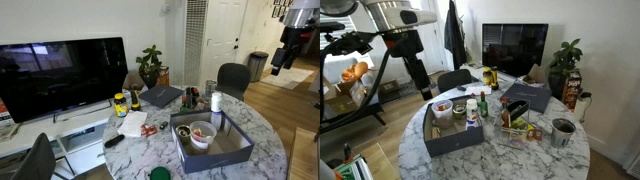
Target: Pick up the white medicine bottle and put it in the box, pick up the clear cup and put it on the table
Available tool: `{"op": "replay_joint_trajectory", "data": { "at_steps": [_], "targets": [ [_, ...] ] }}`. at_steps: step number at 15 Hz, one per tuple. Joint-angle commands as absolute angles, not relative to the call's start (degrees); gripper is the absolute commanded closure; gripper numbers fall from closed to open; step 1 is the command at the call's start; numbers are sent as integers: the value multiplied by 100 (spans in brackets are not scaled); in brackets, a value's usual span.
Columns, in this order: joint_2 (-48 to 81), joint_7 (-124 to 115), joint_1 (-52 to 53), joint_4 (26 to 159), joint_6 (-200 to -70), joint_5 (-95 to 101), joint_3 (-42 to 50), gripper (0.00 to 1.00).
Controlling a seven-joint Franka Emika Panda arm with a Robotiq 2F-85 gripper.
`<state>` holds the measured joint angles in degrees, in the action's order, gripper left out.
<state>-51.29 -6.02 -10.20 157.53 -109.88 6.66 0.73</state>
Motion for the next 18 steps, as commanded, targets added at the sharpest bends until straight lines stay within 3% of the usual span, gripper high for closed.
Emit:
{"op": "replay_joint_trajectory", "data": {
  "at_steps": [1, 7, 18],
  "targets": [
    [-5123, -636, -965, 15744, -10970, 704, 119, 0],
    [-5113, -636, -965, 15746, -10970, 704, 119, 0],
    [-1559, -1455, -476, 15245, -13130, 1098, -957, 0]
  ]
}}
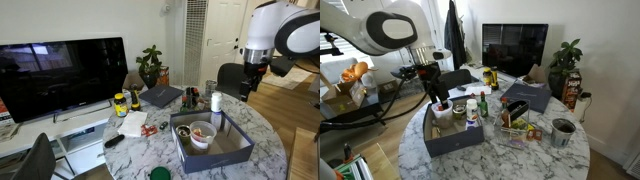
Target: Pick up the white medicine bottle and put it in the box, pick up the clear cup and put it on the table
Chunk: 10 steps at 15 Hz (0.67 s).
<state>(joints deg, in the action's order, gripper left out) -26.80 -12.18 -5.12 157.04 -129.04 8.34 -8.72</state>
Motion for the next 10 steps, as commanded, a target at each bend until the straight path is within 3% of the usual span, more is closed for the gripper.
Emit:
{"op": "replay_joint_trajectory", "data": {
  "at_steps": [1, 2, 10],
  "targets": [
    [-1344, -1323, -390, 15085, -13024, 994, -888, 0],
    [-2022, -1331, -344, 15494, -13039, 965, -808, 0],
    [-1106, -1106, -324, 14677, -13062, 1239, -661, 0]
  ]
}}
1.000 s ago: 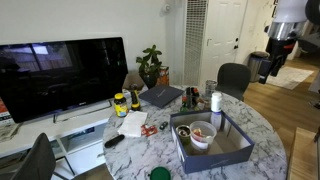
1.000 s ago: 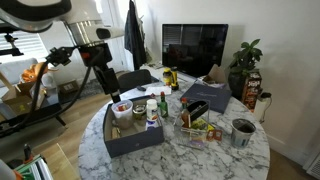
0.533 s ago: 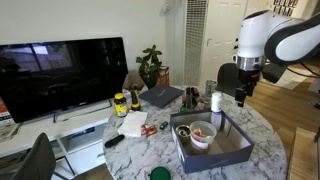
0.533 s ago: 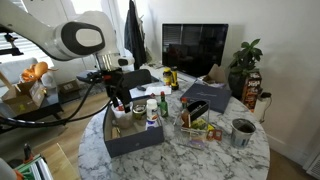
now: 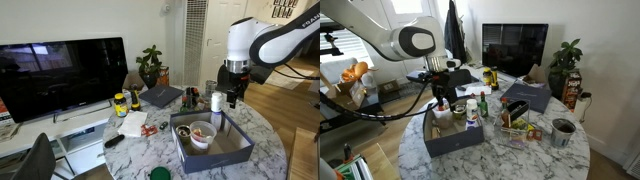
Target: Pick up the white medicine bottle and put it in the box, pick up the clear cup and put it on the table
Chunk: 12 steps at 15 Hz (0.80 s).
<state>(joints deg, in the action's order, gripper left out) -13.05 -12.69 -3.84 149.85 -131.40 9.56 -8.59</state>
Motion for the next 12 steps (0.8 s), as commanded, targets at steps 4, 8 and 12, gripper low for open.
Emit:
{"op": "replay_joint_trajectory", "data": {
  "at_steps": [4, 8, 12],
  "targets": [
    [-690, -766, -306, 14119, -12761, 1374, -503, 0],
    [-648, -574, -197, 14043, -12888, 1179, -394, 0],
    [-360, -511, -162, 13820, -12950, 1221, -356, 0]
  ]
}}
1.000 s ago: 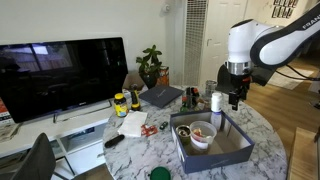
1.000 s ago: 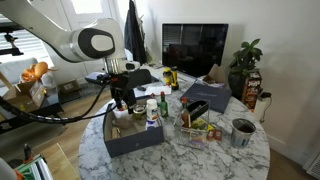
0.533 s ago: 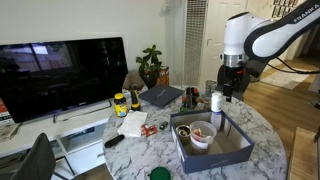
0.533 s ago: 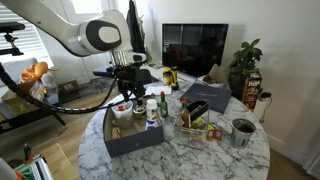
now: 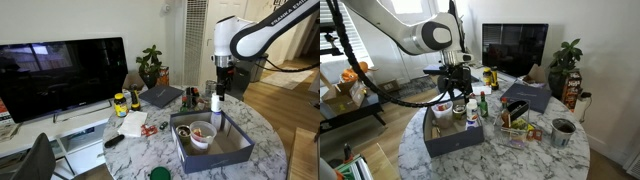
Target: Pick up the white medicine bottle and put it in the box, pick up the clear cup and put it on the table
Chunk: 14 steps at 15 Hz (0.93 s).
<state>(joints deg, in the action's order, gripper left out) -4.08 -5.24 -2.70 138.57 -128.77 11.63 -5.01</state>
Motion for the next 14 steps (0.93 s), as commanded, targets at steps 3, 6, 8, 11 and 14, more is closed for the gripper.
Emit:
{"op": "replay_joint_trajectory", "data": {
  "at_steps": [3, 6, 8, 11, 14],
  "targets": [
    [-129, -322, -184, 13571, -12903, 939, -240, 0],
    [125, -323, -182, 13354, -12687, 740, -157, 0],
    [266, -331, -170, 13317, -12717, 690, -132, 0],
    [426, -308, -176, 13211, -12659, 593, -104, 0],
    [541, -333, -187, 13204, -12877, 549, -72, 0]
  ]
}}
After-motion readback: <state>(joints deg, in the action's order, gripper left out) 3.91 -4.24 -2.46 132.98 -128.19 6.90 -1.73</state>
